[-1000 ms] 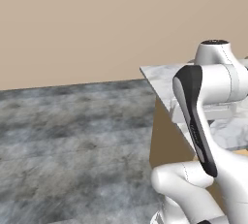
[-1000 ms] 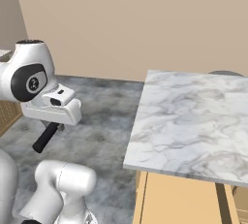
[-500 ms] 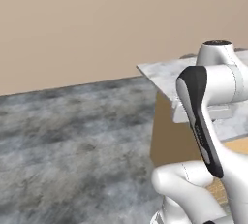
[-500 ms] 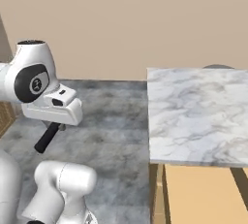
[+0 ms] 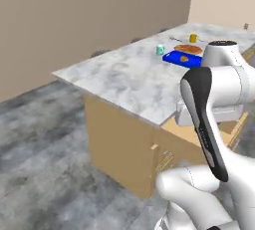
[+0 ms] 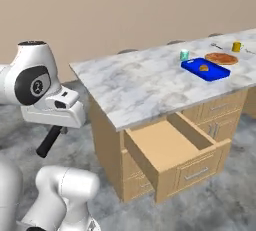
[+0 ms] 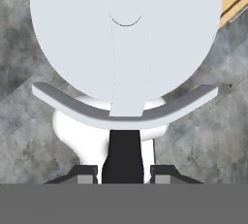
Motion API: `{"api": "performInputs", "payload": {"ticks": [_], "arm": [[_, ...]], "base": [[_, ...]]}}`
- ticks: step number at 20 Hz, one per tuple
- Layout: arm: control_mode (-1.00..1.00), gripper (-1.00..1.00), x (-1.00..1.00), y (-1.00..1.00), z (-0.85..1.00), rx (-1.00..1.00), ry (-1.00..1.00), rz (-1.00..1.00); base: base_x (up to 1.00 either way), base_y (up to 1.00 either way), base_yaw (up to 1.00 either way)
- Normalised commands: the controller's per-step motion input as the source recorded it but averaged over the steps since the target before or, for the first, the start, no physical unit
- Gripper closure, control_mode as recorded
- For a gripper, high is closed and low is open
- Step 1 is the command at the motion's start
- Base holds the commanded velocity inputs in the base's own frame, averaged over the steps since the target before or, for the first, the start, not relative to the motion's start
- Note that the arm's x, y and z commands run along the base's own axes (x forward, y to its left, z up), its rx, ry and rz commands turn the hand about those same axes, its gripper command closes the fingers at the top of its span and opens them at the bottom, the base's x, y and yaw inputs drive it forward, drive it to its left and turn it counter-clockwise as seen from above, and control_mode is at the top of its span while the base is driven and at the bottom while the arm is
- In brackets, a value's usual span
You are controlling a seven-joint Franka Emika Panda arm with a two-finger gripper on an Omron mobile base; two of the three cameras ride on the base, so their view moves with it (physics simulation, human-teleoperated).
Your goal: Take the pizza cutter from the drawer on the right and place it on the dining counter for cutting.
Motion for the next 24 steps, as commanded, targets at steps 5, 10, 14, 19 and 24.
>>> {"api": "performInputs", "payload": {"ticks": [5,10,14,19,24], "arm": [[1.0,1.0,0.0,0.0,0.0,0.0,0.0,0.0],[1.0,1.0,0.0,0.0,0.0,0.0,0.0,0.0],[1.0,1.0,0.0,0.0,0.0,0.0,0.0,0.0],[1.0,1.0,0.0,0.0,0.0,0.0,0.0,0.0],[1.0,1.0,0.0,0.0,0.0,0.0,0.0,0.0]], "base": [[-0.38,0.05,-0.92],[-0.17,0.0,-0.91],[0.0,-0.02,-0.91],[0.0,-0.37,-0.7],[0.11,-0.75,-0.22]]}}
